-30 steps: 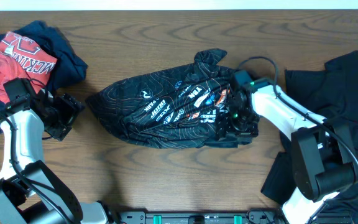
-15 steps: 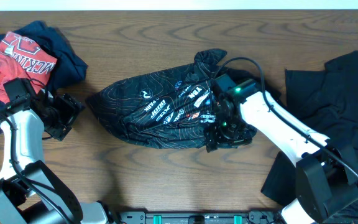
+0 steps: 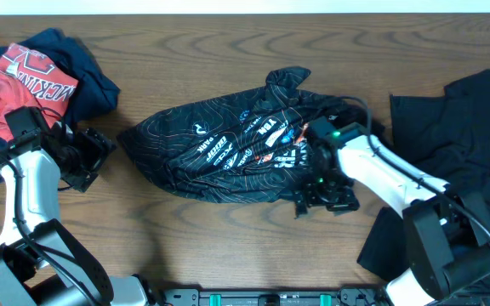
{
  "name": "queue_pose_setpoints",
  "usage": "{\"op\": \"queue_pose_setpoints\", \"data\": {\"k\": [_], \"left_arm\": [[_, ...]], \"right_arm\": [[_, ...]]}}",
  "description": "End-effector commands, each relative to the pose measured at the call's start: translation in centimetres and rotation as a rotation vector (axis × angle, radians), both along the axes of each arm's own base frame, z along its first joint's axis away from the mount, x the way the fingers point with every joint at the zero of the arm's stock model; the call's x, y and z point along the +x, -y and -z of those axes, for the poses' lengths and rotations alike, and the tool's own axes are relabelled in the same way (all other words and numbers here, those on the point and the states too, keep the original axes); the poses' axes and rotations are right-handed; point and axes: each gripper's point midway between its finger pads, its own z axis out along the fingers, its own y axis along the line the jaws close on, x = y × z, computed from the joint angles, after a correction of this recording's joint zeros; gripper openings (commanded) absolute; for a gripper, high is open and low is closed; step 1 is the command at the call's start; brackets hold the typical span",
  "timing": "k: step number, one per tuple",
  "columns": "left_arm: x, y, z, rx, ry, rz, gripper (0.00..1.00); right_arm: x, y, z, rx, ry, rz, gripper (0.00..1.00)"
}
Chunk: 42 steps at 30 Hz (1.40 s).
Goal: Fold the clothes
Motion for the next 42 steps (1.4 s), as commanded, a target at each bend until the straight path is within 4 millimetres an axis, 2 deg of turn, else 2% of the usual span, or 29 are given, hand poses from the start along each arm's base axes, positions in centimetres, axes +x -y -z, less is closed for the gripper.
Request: {"op": "queue_pose_setpoints", "data": {"k": [1,5,12,14,16,20,22,23,25,27,28,36,38,42], "left_arm": [[0.2,0.1,-0.4,0.007,0.015,0.016,0.82],[0.2,0.1,-0.4,0.007,0.015,0.016,0.82],[0.2,0.1,-0.4,0.007,0.015,0.016,0.82],[0.2,0.1,-0.4,0.007,0.015,0.016,0.82],[0.2,0.1,-0.4,0.007,0.015,0.016,0.82],[0.2,0.1,-0.4,0.007,0.015,0.016,0.82],[0.1,0.1,-0.4,0.005,0.012,0.016,0.82],[0.1,0.1,-0.4,0.005,0.012,0.016,0.82],[0.1,0.1,-0.4,0.007,0.013,0.019,0.82],[0.1,0.1,-0.4,0.007,0.013,0.019,0.82],[0.1,0.1,-0.4,0.007,0.013,0.019,0.82],[0.1,0.1,-0.4,0.006,0.013,0.019,0.82],[0.1,0.1,-0.4,0.006,0.013,0.019,0.82],[0.1,0.1,-0.4,0.006,0.013,0.019,0.82]], "right_arm": [[1.0,1.9,0.1,-0.036,0.017,0.062,0.9],[1.6,2.8,0.1,-0.029,0.025,0.089,0.89],[2.7,2.7,1.2,-0.017,0.078,0.096,0.9],[3.3,2.8,1.7,-0.009,0.105,0.104,0.84],[4.0,3.0,2.2,-0.014,0.139,0.103,0.74],[5.6,3.4,2.5,-0.03,0.209,0.104,0.74],[5.9,3.4,2.5,-0.025,0.221,0.105,0.7],[5.9,3.4,2.5,-0.025,0.223,0.106,0.65],[6.0,3.4,2.6,-0.028,0.228,0.105,0.49],[6.2,3.4,2.6,-0.026,0.234,0.105,0.14],[6.3,3.4,2.6,-0.03,0.24,0.105,0.03],[7.7,3.5,1.9,-0.04,0.294,0.079,0.01],[8.3,3.6,0.9,-0.047,0.318,0.079,0.01],[10.6,4.1,-2.9,-0.081,0.428,0.075,0.01]]}}
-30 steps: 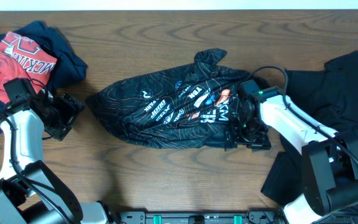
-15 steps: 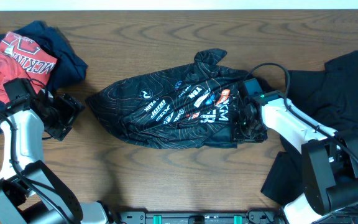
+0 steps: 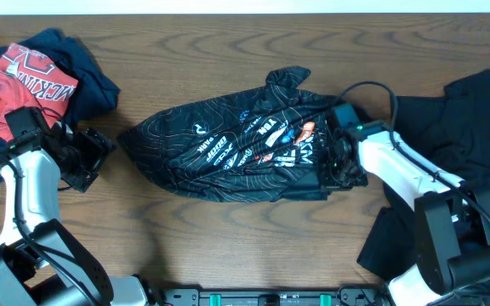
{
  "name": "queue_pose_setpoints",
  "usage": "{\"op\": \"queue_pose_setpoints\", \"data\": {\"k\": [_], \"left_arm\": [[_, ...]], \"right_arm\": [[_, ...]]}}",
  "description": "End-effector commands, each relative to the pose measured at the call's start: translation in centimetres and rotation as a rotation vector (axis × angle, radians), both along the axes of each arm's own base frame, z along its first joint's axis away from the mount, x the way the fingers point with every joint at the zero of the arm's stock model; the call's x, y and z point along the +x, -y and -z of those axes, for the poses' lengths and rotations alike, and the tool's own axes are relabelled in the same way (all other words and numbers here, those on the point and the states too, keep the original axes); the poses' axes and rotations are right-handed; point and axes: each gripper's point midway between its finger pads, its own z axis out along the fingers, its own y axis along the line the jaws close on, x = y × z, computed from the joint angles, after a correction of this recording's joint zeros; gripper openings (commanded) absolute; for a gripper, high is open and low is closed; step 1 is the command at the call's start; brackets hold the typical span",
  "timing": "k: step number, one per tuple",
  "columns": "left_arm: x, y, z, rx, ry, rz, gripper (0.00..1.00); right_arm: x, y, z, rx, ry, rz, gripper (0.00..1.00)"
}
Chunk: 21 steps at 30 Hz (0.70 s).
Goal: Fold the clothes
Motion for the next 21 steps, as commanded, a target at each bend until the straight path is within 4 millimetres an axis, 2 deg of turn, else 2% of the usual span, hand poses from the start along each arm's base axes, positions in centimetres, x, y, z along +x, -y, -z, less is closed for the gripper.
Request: {"op": "queue_pose_setpoints", "data": {"k": [1,6,8,11,18,21], "left_arm": [[0.1,0.1,-0.4,0.007,0.014,0.019,0.82],[0.1,0.1,-0.4,0.006,0.014,0.018,0.82],[0.1,0.1,-0.4,0.006,0.014,0.018,0.8],[0.3,0.6,-0.6,-0.021,0.028,0.028,0.62],[0.9,3.6,-1.4,-0.102,0.091,0.158,0.11],[1.1,5.4,-1.3,-0.109,0.081,0.21,0.06]], "right_arm": [[3.8,0.8,-5.0,-0.038,0.185,0.001,0.01],[6.1,0.2,-10.5,-0.005,0.338,0.001,0.01],[6.4,0.1,-11.5,0.003,0.361,0.001,0.01],[6.5,0.0,-11.9,0.01,0.367,-0.007,0.01],[6.6,-1.1,-12.5,0.013,0.389,-0.078,0.01],[6.8,-1.5,-12.9,0.016,0.4,-0.088,0.01]]}}
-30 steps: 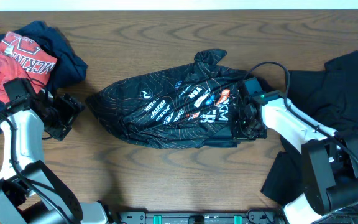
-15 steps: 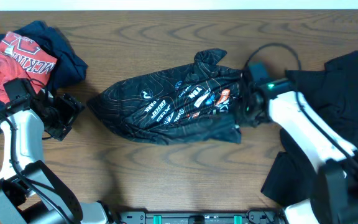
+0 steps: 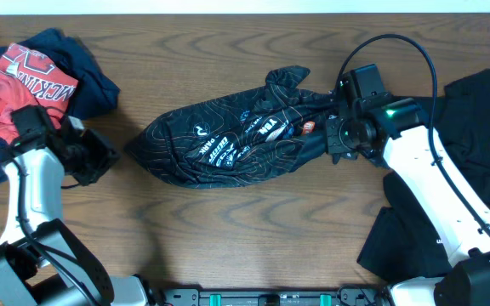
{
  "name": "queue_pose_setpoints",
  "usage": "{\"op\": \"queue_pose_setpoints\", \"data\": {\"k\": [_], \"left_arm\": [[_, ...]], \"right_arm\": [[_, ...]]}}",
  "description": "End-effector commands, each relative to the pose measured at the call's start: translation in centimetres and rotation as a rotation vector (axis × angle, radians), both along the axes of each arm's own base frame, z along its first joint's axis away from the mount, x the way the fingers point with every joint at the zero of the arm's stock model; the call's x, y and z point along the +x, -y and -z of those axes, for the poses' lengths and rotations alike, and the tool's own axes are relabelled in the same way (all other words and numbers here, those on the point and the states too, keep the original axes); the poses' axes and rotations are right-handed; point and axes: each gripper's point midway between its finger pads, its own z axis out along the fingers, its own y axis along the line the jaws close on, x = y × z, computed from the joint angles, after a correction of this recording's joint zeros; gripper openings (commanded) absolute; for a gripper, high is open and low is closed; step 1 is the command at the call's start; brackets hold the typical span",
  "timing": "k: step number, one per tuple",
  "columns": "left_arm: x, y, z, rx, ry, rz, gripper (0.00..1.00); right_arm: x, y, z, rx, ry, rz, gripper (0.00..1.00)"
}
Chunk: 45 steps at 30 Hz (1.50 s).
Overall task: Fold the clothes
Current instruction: 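Grasp the jersey's left end with the left gripper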
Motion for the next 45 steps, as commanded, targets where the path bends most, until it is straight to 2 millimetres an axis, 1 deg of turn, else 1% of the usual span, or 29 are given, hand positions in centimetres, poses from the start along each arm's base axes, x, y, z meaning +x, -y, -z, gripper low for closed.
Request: {"op": "queue_pose_setpoints", "data": {"k": [1,4,7,9,11,13,14,16,17,19,21,22,23,25,28,31,33,36,39,42,44,45], "left_arm": [[0.5,2.8,-0.6,-0.02,0.027,0.103,0.06],[0.7,5.3,-0.6,-0.019,0.027,0.187,0.06],[0.2,8.6,-0.5,-0.021,0.011,0.298,0.06],[-0.4,11.0,-0.4,-0.021,-0.002,0.391,0.06],[-1.3,13.1,-0.1,-0.01,-0.03,0.462,0.07],[-2.2,14.7,0.1,0.005,-0.06,0.521,0.11],[-2.7,15.5,0.2,0.003,-0.072,0.548,0.16],[-3.7,16.8,0.3,0.0,-0.097,0.595,0.17],[-4.1,17.1,0.4,0.012,-0.108,0.61,0.17],[-4.5,17.4,0.7,0.04,-0.126,0.636,0.17],[-4.9,17.7,0.8,0.053,-0.137,0.651,0.26],[-5.0,17.7,0.9,0.059,-0.142,0.654,0.28],[-5.1,17.6,1.0,0.066,-0.148,0.657,0.28],[-5.4,17.5,1.2,0.072,-0.159,0.657,0.29],[-5.8,17.1,1.8,0.091,-0.18,0.654,0.35],[-6.4,15.6,2.9,0.17,-0.219,0.643,0.35],[-6.8,15.2,3.7,0.189,-0.235,0.641,0.35],[-7.6,15.1,4.8,0.182,-0.255,0.626,0.35],[-8.2,15.0,6.0,0.174,-0.27,0.593,0.35],[-8.5,15.1,6.8,0.17,-0.269,0.582,0.36],[-8.5,15.1,7.2,0.168,-0.266,0.568,0.36],[-8.5,15.1,7.2,0.168,-0.263,0.562,0.36]], "right_arm": [[0.7,-0.9,-1.3,-0.011,0.048,-0.04,0.01],[1.1,-1.1,-2.0,-0.01,0.066,-0.059,0.01],[1.6,-1.0,-2.9,-0.02,0.092,-0.05,0.01],[2.0,-0.8,-3.7,-0.028,0.109,-0.044,0.01],[2.3,-1.0,-4.5,-0.022,0.127,-0.044,0.01],[2.6,-1.0,-5.3,-0.018,0.142,-0.044,0.01],[2.7,-1.1,-5.6,-0.018,0.149,-0.048,0.01],[3.1,-0.9,-6.6,-0.03,0.176,-0.047,0.01],[3.4,-0.7,-7.2,-0.039,0.193,-0.043,0.01],[3.8,-0.7,-8.3,-0.044,0.221,-0.046,0.01],[4.2,-0.8,-9.5,-0.038,0.244,-0.043,0.01],[4.3,-0.8,-10.0,-0.035,0.253,-0.043,0.01],[4.3,-0.8,-10.3,-0.033,0.258,-0.043,0.01],[4.4,-0.9,-10.7,-0.03,0.266,-0.042,0.01],[4.4,-0.9,-10.9,-0.029,0.269,-0.042,0.01],[4.5,-0.9,-11.3,-0.03,0.28,-0.049,0.02],[4.7,-1.0,-11.9,-0.025,0.294,-0.049,0.01],[5.1,-1.2,-13.2,-0.016,0.329,-0.056,0.01],[5.5,-1.6,-15.1,-0.005,0.377,-0.066,0.01],[5.6,-1.8,-17.1,0.009,0.418,-0.067,0.01],[5.5,-2.1,-18.1,0.017,0.434,-0.074,0.01],[5.4,-2.3,-18.3,0.018,0.434,-0.078,0.01]]}}
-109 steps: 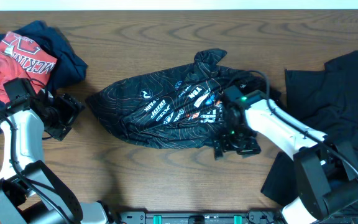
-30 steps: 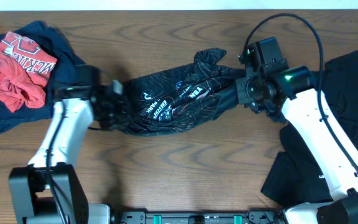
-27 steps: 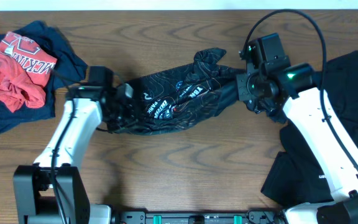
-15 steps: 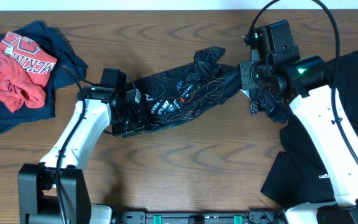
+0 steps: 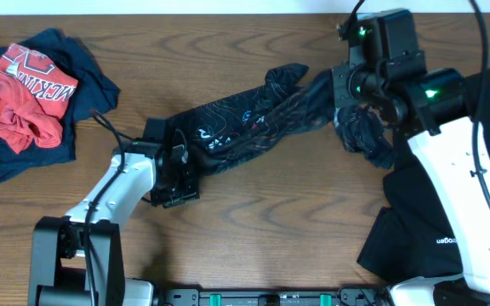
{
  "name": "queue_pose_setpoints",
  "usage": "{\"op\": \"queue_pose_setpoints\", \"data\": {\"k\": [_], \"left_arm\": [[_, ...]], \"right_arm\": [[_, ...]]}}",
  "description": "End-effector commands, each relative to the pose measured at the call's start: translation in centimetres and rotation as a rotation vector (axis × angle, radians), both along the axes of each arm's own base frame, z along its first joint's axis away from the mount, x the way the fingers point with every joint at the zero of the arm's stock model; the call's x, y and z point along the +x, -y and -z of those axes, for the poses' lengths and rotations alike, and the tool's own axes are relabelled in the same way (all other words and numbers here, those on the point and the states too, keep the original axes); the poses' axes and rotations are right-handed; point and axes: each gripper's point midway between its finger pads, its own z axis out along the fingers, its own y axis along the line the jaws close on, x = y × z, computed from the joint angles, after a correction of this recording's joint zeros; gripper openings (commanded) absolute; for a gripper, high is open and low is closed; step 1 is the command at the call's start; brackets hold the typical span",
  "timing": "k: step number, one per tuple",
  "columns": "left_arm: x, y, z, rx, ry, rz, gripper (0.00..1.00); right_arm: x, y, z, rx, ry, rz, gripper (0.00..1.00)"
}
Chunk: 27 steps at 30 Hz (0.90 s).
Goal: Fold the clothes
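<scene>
In the overhead view a black patterned garment [image 5: 245, 127] lies drawn out in a long narrow band across the middle of the wooden table [image 5: 253, 229]. My right gripper [image 5: 347, 95] is shut on its right end, held up at the back right, and a bunch of the cloth hangs below it. At the garment's left end sits my left gripper [image 5: 175, 168], pressed against the fabric. Its fingers are hidden from above, so whether they grip the cloth does not show.
A pile of red and navy clothes [image 5: 25, 89] lies at the back left corner. A plain black garment is spread along the right edge, partly under my right arm, reaching down to the front right [image 5: 398, 242].
My right gripper rose and shifted toward the back with the garment's right end, stretching it into a thinner band. My left gripper went from beside the clothes pile to the garment's left end.
The garment lay bunched in the middle while my right gripper worked at its front right edge and my left rested by the pile. The right gripper then shifted to the right end, held it and drew it rightward. Now the cloth spans both grippers.
</scene>
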Motion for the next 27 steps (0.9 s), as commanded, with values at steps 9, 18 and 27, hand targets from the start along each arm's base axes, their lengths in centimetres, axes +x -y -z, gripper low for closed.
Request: {"op": "queue_pose_setpoints", "data": {"k": [9,18,27], "left_arm": [[4.2,0.2,-0.2,-0.004,0.162,-0.093,0.73],[7.3,-1.6,0.8,0.096,0.252,-0.192,0.63],[6.1,-3.4,4.0,0.146,0.125,-0.308,0.63]], "right_arm": [[-2.6,-3.7,-1.0,-0.024,-0.014,-0.119,0.01],[-3.8,-5.0,-0.6,-0.033,-0.033,-0.163,0.01],[-4.3,-4.7,-0.2,-0.046,-0.06,-0.163,0.01]]}}
